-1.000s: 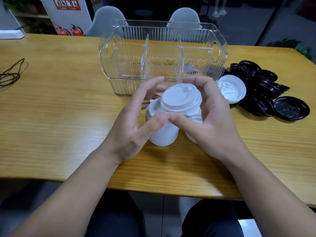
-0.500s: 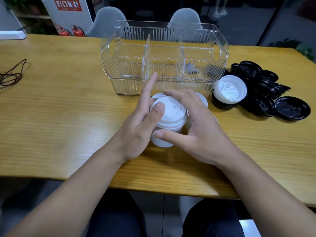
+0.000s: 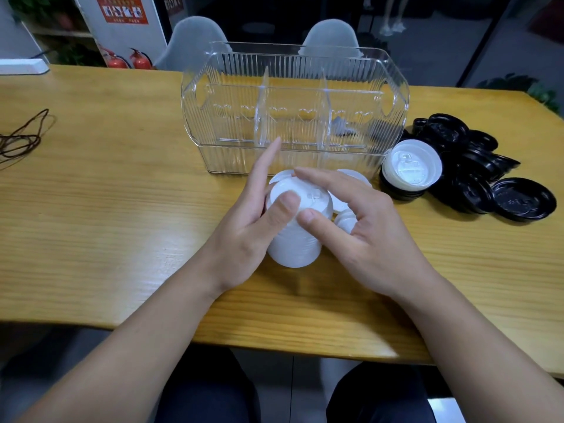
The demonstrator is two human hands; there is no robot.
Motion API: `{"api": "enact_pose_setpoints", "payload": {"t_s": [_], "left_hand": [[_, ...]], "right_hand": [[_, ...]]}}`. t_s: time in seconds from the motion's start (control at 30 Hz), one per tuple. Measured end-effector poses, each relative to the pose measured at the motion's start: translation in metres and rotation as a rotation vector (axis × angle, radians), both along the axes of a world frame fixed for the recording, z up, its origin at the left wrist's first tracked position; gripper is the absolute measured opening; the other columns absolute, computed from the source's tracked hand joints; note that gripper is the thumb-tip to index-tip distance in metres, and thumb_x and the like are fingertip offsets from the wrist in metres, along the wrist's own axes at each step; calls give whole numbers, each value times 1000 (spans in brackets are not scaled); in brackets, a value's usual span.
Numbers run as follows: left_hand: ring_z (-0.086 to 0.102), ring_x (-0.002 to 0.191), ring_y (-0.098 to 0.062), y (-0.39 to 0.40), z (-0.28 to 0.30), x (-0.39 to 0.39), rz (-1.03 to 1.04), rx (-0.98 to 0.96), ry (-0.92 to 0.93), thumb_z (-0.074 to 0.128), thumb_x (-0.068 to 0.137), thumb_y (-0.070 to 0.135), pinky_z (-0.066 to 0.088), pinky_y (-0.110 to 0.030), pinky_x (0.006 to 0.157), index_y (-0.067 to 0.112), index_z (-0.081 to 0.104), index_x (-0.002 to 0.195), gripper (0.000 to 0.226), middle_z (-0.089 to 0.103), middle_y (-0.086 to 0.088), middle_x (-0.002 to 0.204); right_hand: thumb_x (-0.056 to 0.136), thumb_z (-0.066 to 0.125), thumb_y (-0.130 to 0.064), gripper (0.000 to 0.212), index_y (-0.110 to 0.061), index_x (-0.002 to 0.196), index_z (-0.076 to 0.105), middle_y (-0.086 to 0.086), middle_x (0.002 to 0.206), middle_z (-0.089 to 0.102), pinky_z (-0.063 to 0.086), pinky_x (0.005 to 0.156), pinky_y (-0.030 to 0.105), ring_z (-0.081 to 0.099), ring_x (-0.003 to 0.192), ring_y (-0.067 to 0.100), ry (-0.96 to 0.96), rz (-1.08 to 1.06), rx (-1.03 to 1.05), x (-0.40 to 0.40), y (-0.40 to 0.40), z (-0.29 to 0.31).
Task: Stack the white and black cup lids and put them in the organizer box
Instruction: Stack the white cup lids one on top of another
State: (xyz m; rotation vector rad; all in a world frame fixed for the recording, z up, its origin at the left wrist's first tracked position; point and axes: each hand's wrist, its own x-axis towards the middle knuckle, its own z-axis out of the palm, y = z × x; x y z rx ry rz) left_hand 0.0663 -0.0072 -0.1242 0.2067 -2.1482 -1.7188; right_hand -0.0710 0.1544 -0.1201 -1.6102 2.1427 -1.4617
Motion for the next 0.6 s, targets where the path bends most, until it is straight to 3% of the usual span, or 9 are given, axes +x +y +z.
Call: {"api": "enact_pose_setpoints", "payload": {"t_s": [0.07,0.13,0.27,0.37,0.43,0.53,0.6], "left_hand": [[53,151,9,-1,2,2,-32,15,-10,56,97,62,41,-15,122,29,4,182,105,61,46,147],[50,146,20,0,4,3,-49,22,-10,52,91,62,39,-8,117,28,4,182,108,58,56,141],[49,126,37,5,7,2,-4,13,-16,34,101,51,34,4,106,25,6,181,89,59,63,119],[48,123,38,6,5,-1,44,-25,-10,33,106,46,32,5,107,22,8,181,82,61,59,114],[51,126,30,4,3,-2,58,-35,0,33,106,51,31,2,110,26,9,181,82,64,47,110],[34,146,32,4,6,-1,50,-6,11,34,101,66,27,4,113,34,8,181,90,49,60,143],[42,156,16,4,9,0,4,87,21,45,92,76,34,-7,122,38,3,182,106,52,49,156]], "right_hand": [[105,77,-42,51,-21,150,68,-16,148,71,46,121,51,63,143,12,-13,-2,-6,0,0,1],[101,81,-41,53,-22,149,69,-17,146,72,48,121,49,63,143,12,-58,7,2,0,2,3],[101,82,-43,55,-28,152,67,-20,149,70,46,123,48,61,146,12,-116,55,59,-4,4,6],[96,84,-50,58,-35,150,69,-25,146,70,45,123,50,60,145,19,-91,27,56,-5,3,3],[86,90,-56,62,-37,143,74,-29,139,73,42,124,48,58,142,16,-63,-27,20,-4,2,2],[74,92,-66,69,-35,134,79,-32,132,74,41,125,40,54,137,-4,-16,-85,-20,0,3,3],[73,93,-67,69,-36,133,79,-27,129,76,45,120,40,58,135,0,-30,-89,-19,1,2,3]]}}
